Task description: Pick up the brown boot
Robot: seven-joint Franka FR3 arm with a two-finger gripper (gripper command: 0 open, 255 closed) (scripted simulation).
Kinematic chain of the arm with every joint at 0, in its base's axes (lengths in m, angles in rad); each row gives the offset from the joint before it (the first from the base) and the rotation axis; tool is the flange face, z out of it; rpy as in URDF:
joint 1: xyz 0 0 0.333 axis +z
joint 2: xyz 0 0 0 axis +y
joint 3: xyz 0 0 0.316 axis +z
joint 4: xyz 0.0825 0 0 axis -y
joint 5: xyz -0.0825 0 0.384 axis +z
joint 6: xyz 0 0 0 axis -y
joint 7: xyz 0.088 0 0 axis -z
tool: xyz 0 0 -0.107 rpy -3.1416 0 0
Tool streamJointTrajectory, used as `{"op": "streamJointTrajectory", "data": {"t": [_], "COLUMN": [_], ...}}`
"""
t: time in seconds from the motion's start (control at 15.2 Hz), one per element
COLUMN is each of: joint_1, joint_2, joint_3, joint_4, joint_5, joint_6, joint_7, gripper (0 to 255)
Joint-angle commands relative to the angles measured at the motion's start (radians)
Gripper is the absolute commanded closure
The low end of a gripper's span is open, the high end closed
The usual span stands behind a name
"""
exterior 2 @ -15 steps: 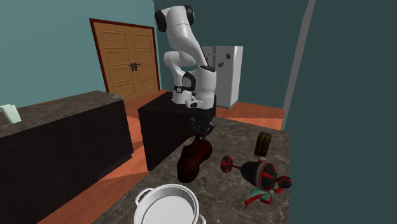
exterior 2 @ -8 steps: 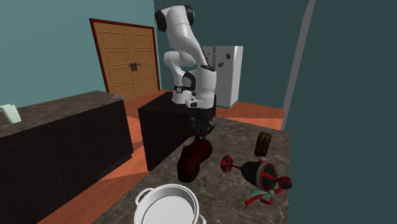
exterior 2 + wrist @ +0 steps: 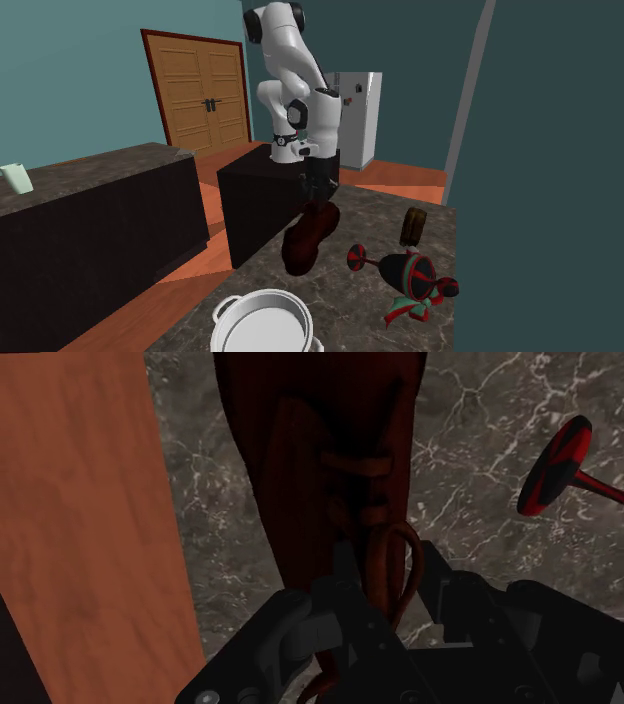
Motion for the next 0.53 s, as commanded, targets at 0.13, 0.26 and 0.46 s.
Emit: {"op": "streamJointTrajectory", "data": {"t": [0.13,0.26,0.46], "joint_1": [-0.022,-0.032,-0.037], "joint_2": [-0.05,-0.073,-0.086], "joint_3": [0.029,0.042,0.049], "joint_4": [-0.006,-0.008,-0.009], "joint_5": [0.041,0.061,0.073], "joint_6": [-0.036,-0.054,-0.064], "joint_7": [-0.033,-0.048,-0.057], "gripper": [255,255,255]}}
